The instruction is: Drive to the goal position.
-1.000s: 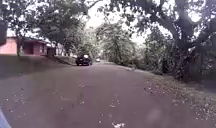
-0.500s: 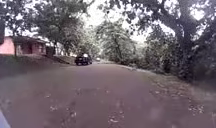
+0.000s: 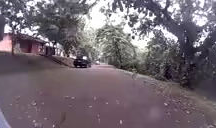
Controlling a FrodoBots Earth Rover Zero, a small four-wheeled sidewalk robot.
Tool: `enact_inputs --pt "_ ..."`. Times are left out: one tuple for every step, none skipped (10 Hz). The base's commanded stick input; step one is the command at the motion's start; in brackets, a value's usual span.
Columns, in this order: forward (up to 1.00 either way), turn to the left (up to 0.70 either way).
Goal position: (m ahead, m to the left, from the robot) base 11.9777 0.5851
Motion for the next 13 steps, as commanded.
enact_inputs --pt "0.7 0.0" --pt "0.7 0.0" --pt "0.7 0.0" --pt "0.7 0.0" --pt "0.7 0.0" --pt "0.7 0.0" --pt "0.7 0.0" --pt "0.7 0.0" --pt "0.7 0.0" --pt "0.7 0.0" --pt "0.7 0.0" --pt "0.7 0.0" --pt "0.7 0.0"
